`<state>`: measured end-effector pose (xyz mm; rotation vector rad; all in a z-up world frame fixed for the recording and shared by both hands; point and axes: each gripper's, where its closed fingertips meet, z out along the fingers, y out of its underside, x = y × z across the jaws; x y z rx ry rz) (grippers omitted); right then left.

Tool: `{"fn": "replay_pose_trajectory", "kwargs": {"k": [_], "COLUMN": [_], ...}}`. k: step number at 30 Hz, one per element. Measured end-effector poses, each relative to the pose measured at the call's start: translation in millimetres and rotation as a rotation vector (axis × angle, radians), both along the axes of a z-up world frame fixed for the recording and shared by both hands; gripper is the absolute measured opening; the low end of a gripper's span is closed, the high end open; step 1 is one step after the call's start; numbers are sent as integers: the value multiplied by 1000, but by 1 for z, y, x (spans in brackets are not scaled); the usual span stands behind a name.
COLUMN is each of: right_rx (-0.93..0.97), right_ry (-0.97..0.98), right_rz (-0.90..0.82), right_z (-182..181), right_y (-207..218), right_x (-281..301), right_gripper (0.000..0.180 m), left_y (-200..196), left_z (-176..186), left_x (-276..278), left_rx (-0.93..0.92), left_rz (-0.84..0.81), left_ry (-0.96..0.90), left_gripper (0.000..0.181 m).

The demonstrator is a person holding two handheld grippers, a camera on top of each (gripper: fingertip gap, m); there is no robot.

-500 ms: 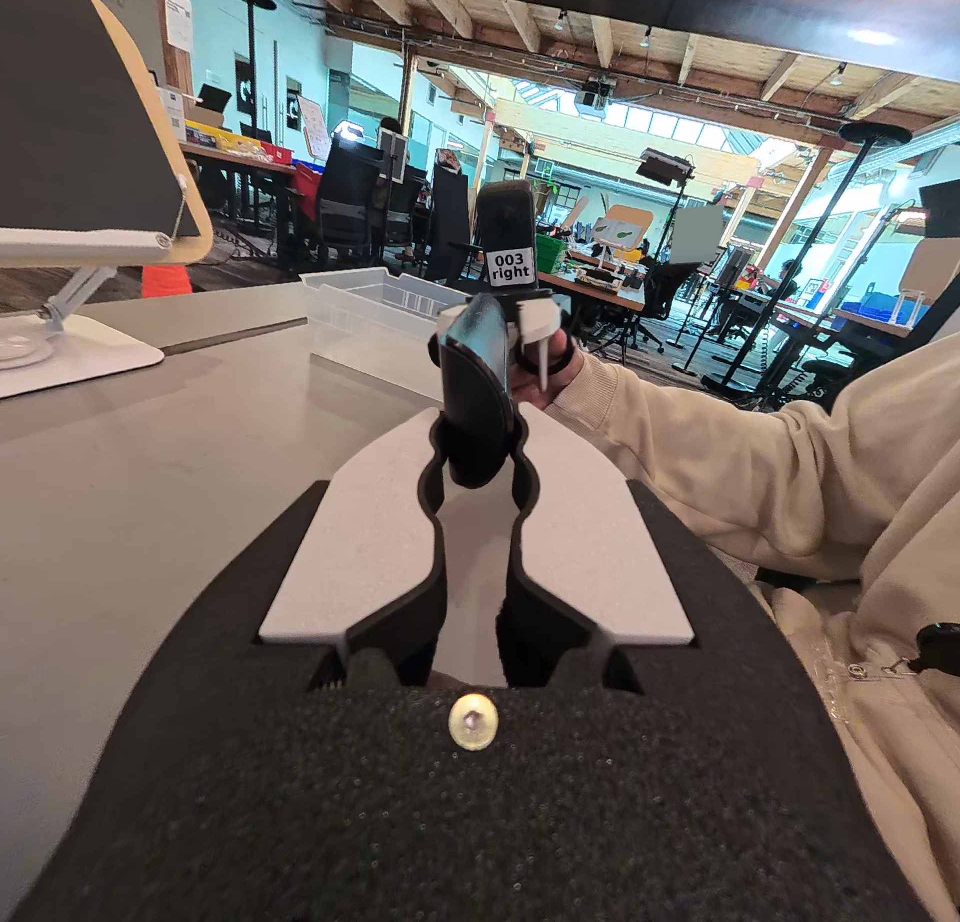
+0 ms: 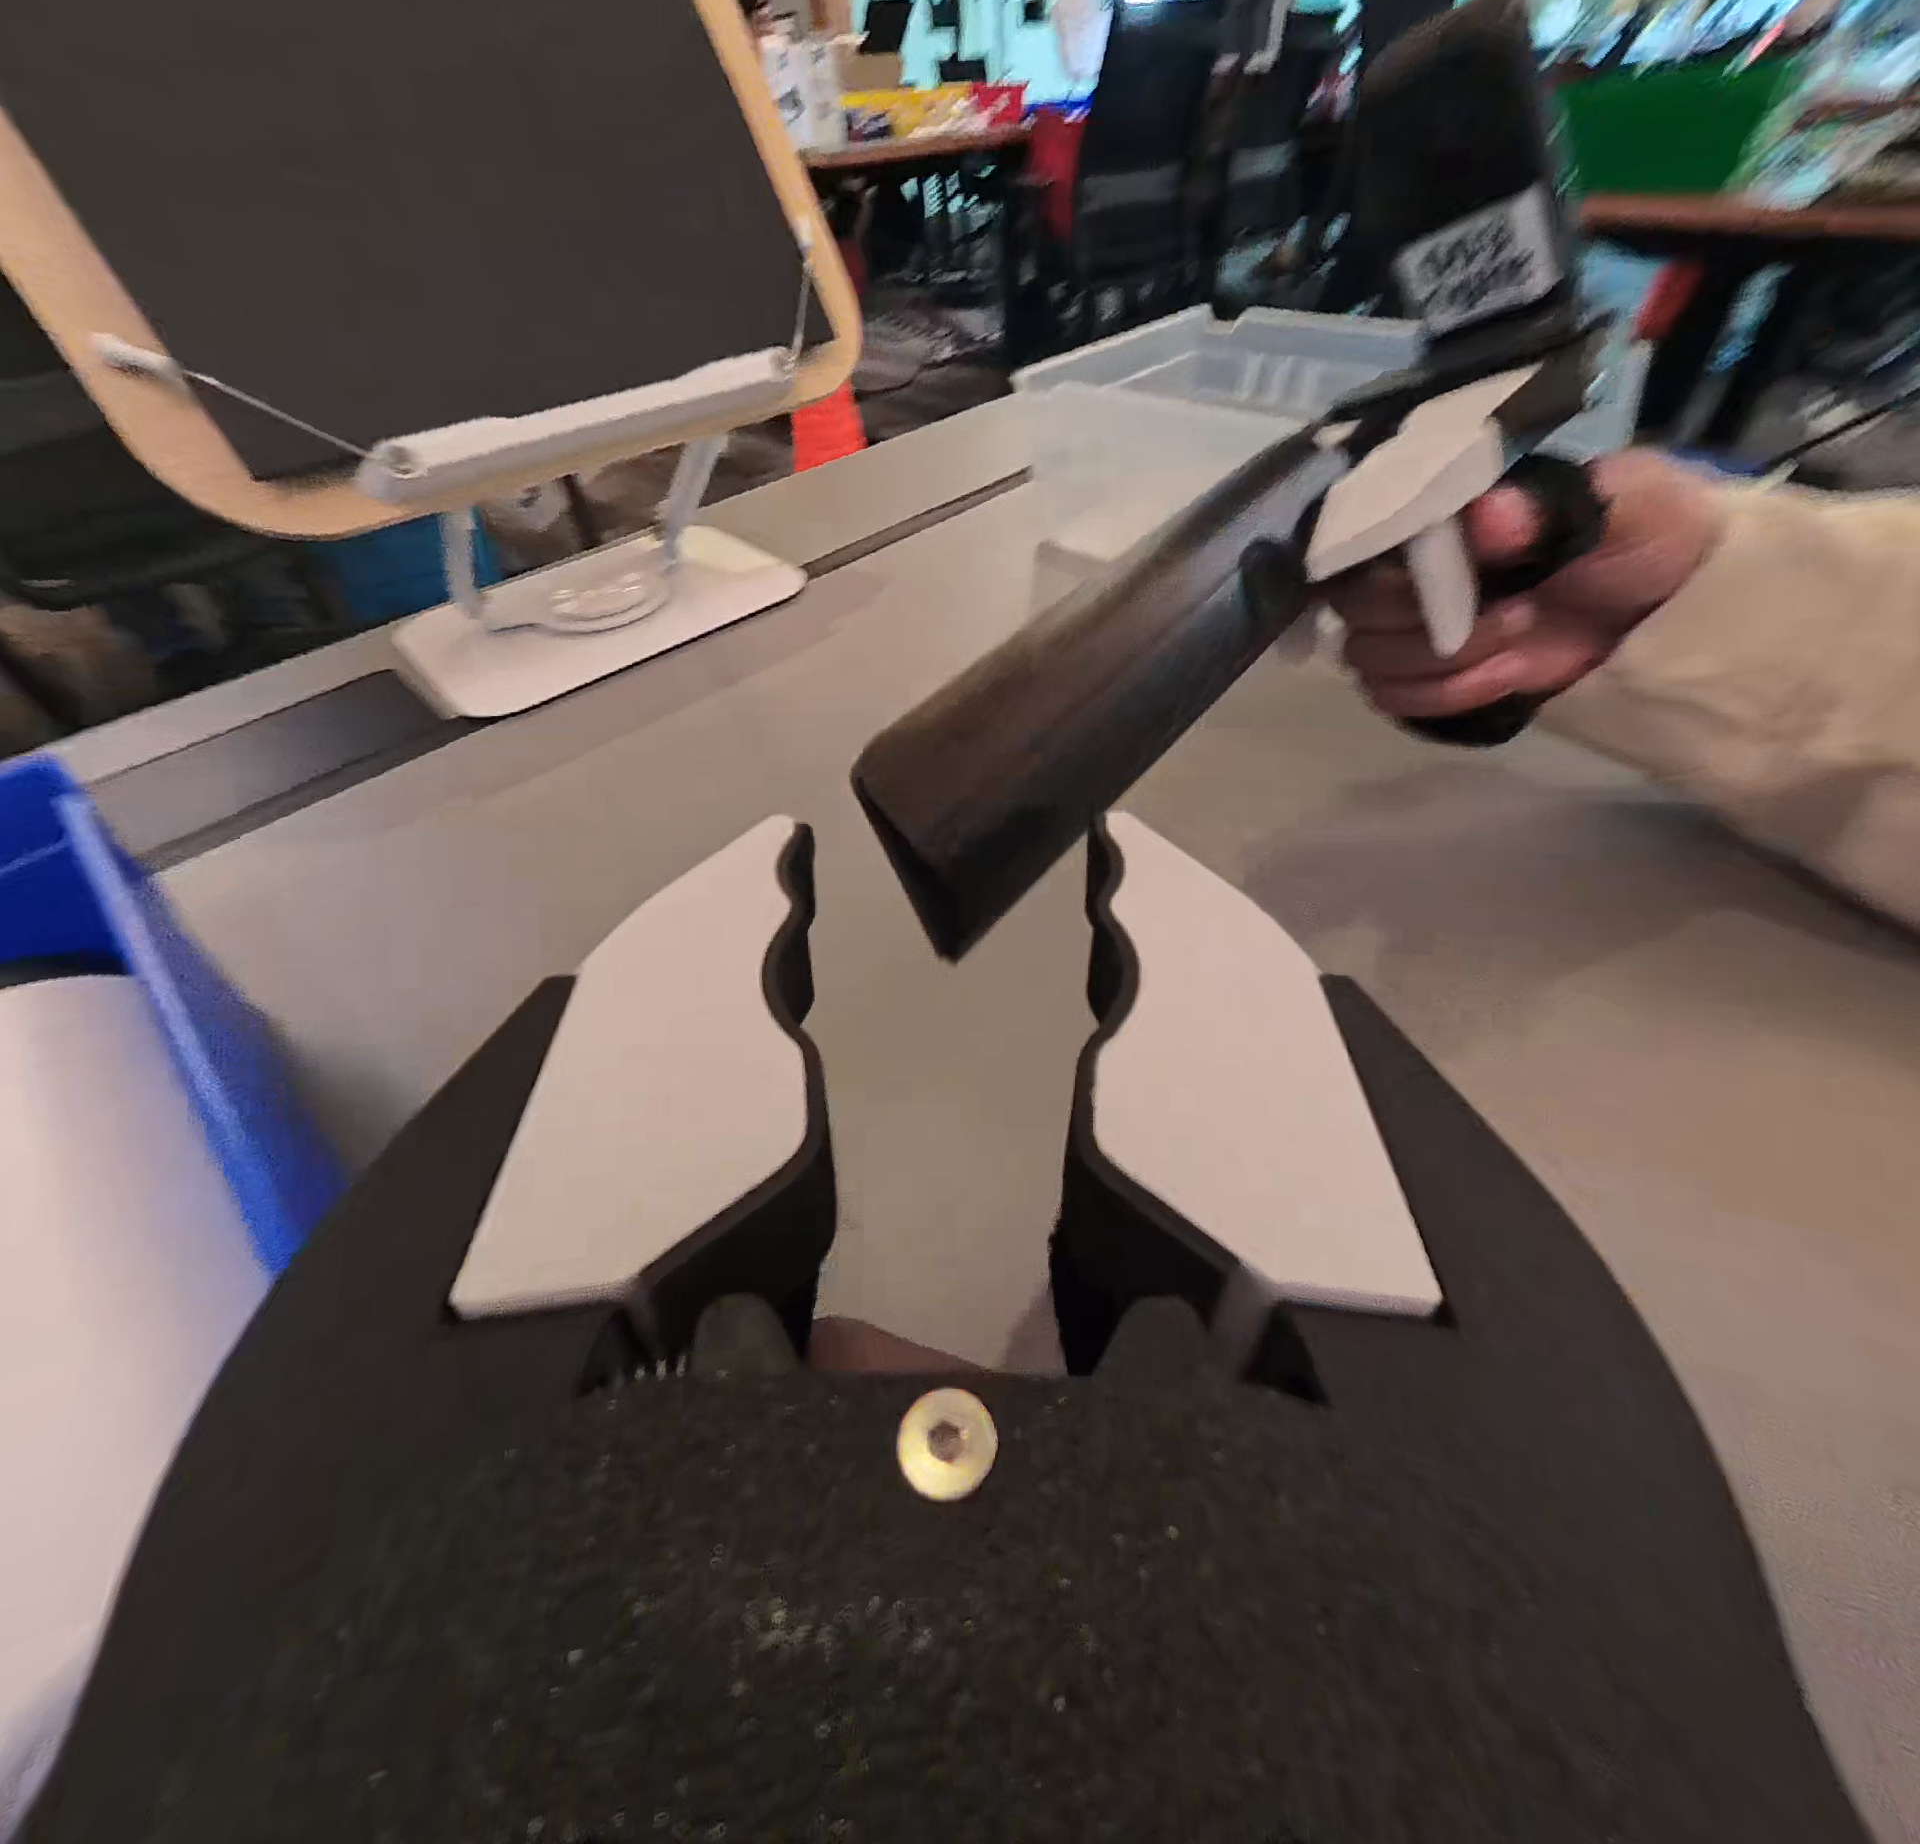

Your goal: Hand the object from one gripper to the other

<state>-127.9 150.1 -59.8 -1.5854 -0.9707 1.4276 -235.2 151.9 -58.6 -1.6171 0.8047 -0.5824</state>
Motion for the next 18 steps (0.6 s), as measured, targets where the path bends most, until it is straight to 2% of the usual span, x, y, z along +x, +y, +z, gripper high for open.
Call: {"fn": "replay_pose_trajectory", "kwargs": {"k": [2,8,13,18], "right_rx": [31,188,288,273], "right_ry": [-35,-301,-522,-568], "right_rz": [-69,-264,-305,-249], "right_z": [0,6,18,20], "right_y": [10,28,16,-5], "right_x": [6,16,-3,-27], "right_gripper": [24,23,23,23], "left_y": [6,18,19,19], "left_z": [-6,-19,-22,-24], "left_x": [-4,-8,-1,2], "left_rx": [53,223,379,438], "left_rz": [67,229,273,275], "left_ry": [104,405,572,639], "left_gripper": [52,55,52,53]}}
